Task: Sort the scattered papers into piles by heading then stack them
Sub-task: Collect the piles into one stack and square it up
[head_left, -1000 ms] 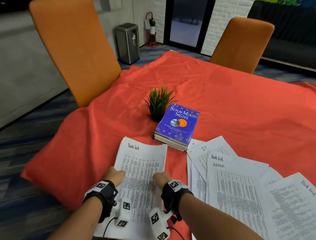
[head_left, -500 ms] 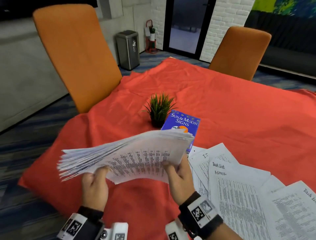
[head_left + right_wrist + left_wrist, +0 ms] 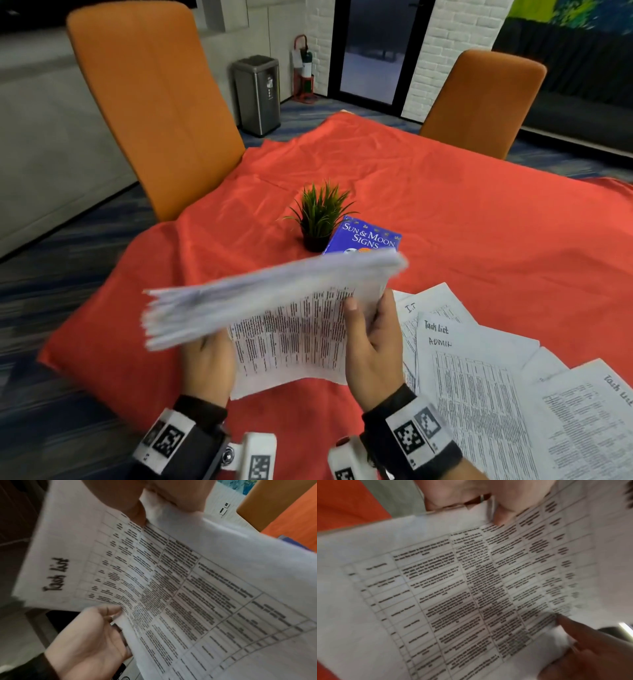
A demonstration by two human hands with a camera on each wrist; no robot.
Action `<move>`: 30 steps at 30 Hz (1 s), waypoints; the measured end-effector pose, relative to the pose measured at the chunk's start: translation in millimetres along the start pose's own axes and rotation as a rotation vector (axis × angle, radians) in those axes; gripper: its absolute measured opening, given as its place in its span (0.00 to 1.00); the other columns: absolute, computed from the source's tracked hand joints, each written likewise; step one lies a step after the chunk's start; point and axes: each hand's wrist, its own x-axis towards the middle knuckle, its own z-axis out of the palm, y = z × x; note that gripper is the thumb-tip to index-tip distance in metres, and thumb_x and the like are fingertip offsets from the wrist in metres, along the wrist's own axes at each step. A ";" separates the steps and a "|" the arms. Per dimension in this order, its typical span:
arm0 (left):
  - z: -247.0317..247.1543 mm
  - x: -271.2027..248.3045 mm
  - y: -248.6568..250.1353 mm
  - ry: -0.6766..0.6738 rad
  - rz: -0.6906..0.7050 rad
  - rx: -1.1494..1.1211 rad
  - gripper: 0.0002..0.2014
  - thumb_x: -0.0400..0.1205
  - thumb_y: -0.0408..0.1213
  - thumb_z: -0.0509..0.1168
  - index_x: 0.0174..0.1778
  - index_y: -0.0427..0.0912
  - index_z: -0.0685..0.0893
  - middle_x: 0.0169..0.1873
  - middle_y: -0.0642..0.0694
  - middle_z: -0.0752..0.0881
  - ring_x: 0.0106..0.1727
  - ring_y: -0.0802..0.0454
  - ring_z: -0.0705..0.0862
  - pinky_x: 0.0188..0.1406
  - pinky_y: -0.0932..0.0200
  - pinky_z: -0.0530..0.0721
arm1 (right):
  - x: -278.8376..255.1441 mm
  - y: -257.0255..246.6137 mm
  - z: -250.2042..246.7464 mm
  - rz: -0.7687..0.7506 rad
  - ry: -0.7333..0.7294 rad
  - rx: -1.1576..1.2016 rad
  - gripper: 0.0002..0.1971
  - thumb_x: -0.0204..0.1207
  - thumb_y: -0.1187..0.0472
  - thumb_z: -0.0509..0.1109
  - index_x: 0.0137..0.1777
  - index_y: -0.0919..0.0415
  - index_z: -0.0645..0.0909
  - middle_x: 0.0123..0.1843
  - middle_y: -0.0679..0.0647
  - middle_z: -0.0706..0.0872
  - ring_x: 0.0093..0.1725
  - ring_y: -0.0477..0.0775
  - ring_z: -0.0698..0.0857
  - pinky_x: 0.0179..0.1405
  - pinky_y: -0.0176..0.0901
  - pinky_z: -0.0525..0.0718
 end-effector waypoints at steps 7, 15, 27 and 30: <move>24.1 7.7 10.4 -0.004 0.153 -0.155 0.10 0.87 0.33 0.56 0.64 0.45 0.76 0.57 0.55 0.86 0.60 0.61 0.83 0.63 0.54 0.77 | 3.0 -1.3 0.6 -0.052 -0.034 -0.016 0.07 0.81 0.57 0.60 0.56 0.50 0.75 0.51 0.45 0.85 0.53 0.50 0.83 0.53 0.42 0.81; 26.5 12.8 -6.2 -0.016 0.095 -0.161 0.22 0.83 0.21 0.54 0.69 0.47 0.73 0.56 0.66 0.85 0.60 0.72 0.81 0.62 0.75 0.76 | -2.2 28.1 -7.5 0.044 -0.129 0.031 0.20 0.81 0.63 0.58 0.73 0.63 0.68 0.61 0.36 0.84 0.63 0.38 0.81 0.61 0.28 0.76; 39.6 26.9 -21.9 -0.107 0.020 -0.108 0.13 0.82 0.41 0.53 0.60 0.57 0.75 0.54 0.63 0.84 0.54 0.71 0.82 0.54 0.78 0.75 | 1.1 57.3 -7.5 0.180 -0.115 -0.032 0.19 0.83 0.58 0.55 0.73 0.49 0.71 0.67 0.45 0.83 0.69 0.43 0.79 0.69 0.37 0.75; 36.4 31.9 -32.6 -0.146 0.004 0.017 0.10 0.82 0.44 0.54 0.57 0.57 0.75 0.53 0.66 0.82 0.56 0.64 0.80 0.58 0.71 0.71 | 3.2 55.4 -8.3 0.204 -0.090 -0.067 0.13 0.84 0.62 0.56 0.64 0.48 0.75 0.59 0.43 0.85 0.60 0.39 0.82 0.59 0.31 0.77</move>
